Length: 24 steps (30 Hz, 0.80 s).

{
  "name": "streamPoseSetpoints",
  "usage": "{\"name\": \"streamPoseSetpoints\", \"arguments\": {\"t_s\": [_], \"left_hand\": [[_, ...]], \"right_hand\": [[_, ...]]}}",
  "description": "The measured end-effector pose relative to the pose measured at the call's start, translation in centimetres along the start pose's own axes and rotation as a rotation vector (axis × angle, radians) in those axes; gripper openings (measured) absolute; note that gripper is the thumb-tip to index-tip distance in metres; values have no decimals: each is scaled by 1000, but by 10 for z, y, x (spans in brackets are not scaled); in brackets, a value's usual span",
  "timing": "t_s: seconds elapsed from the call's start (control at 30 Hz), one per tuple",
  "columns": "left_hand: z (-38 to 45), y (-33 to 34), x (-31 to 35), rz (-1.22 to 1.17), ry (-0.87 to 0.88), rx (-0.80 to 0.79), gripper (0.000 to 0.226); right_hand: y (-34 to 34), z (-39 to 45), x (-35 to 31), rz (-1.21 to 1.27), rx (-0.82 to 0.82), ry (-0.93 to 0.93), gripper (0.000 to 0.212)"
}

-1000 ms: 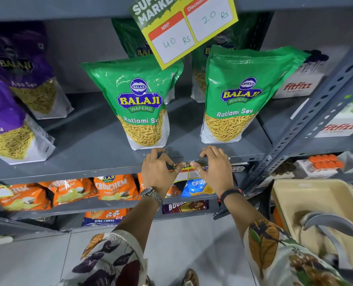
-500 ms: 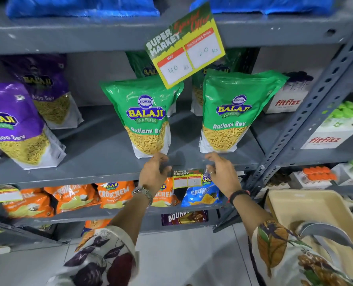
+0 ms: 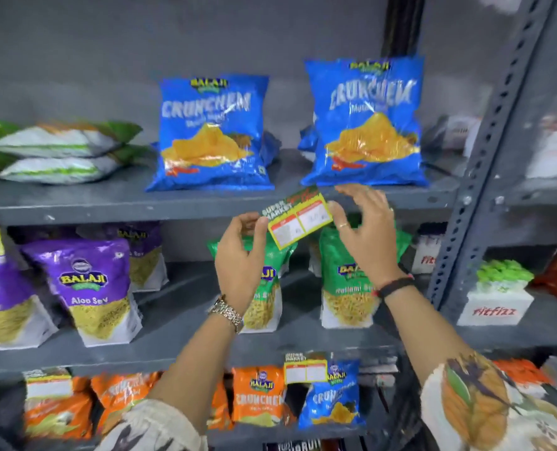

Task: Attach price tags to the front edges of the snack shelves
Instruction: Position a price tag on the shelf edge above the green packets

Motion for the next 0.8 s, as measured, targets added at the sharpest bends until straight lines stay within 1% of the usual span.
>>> {"name": "streamPoseSetpoints", "arguments": {"t_s": [0.1, 0.17, 0.23, 0.33, 0.37, 0.43, 0.5, 0.57, 0.63, 0.7, 0.8], "left_hand": [[10, -3, 10, 63, -34, 12, 18], [14, -5, 15, 135, -37, 6, 18], [17, -7, 22, 259, 32, 3, 16], [23, -10, 38, 419, 213, 28, 19], [24, -11, 43, 435, 257, 41, 19], [27, -13, 53, 375, 296, 54, 18], [32, -13, 60, 272, 291, 34, 16], [35, -11, 61, 258, 287, -10, 15], [36, -10, 56, 301, 295, -57, 14], [34, -12, 46, 341, 305, -102, 14], [30, -13, 37, 423, 369, -137, 11]], "right_hand": [[22, 18, 3, 13, -154, 16, 27], [32, 22, 3, 19, -193, 24, 24], [34, 25, 3, 27, -174, 36, 15], [30, 28, -1, 36, -145, 20, 8], [28, 28, -2, 44, -137, 15, 7], [26, 30, -2, 82, -108, 48, 8], [23, 33, -1, 138, -79, 103, 9], [20, 34, 0, 154, -79, 108, 7], [19, 27, 3, 151, -127, 97, 7], [23, 18, 8, 140, -215, 95, 5], [28, 12, 8, 83, -290, 53, 4]]}}
Point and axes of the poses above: each hand's wrist, its own z-axis towards the middle knuckle, its own y-axis out of the palm, x = y × z, the point moved 6 cm from there along z, towards the middle knuckle, and after that the axes turned 10 degrees about -y, right-handed, at the moved point
